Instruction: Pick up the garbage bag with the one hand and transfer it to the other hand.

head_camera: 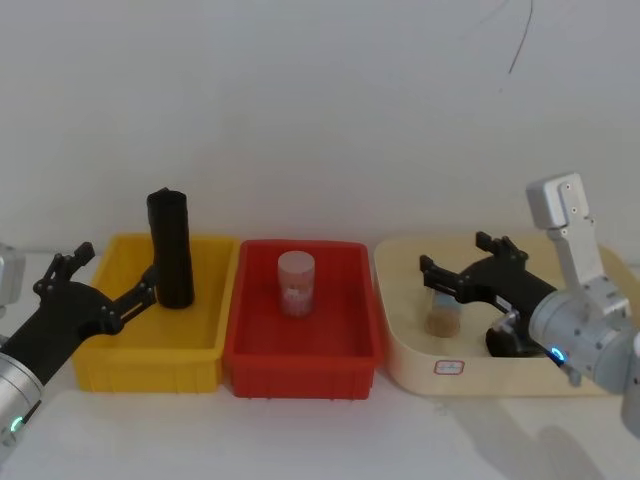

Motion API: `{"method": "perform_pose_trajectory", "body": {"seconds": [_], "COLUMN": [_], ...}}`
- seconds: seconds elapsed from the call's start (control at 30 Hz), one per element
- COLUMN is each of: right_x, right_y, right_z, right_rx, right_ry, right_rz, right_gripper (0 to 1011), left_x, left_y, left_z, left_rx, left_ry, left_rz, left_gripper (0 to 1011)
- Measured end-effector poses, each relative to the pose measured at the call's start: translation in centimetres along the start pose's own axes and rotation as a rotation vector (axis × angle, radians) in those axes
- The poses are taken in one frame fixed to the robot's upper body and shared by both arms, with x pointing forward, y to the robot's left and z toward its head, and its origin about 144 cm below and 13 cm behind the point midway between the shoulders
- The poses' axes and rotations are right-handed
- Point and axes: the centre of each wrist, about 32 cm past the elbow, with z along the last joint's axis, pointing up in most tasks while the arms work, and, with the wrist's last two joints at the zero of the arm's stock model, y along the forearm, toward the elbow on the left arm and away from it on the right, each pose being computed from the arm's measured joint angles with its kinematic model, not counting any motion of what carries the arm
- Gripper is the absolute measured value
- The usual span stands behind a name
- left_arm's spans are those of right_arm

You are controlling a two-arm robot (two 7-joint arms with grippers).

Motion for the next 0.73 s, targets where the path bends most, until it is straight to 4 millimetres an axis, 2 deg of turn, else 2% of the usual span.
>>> {"method": "perform_pose_trajectory", "body": {"seconds": [0.3, 0.53, 0.73], "right_x": [-2.3, -4.3, -5.2], "right_y": [0.3, 0.3, 0.3], "right_z": [1.7, 2.3, 2.5], "right_rx": [0.058, 0.073, 0.08], "right_ry": [-0.008, 0.003, 0.009], "right_rz": [0.092, 0.153, 0.181], "right_gripper": [1001, 1001, 1001], "left_x": [0.0, 0.0, 0.0], "left_y": [0.0, 0.0, 0.0], "left_z": [0.0, 0.0, 0.0], "left_rx": [0.0, 0.0, 0.0], "left_ry": [0.0, 0.0, 0.0], "left_rz": [0.0, 0.0, 0.0], "left_gripper": [1003, 1003, 1003]}}
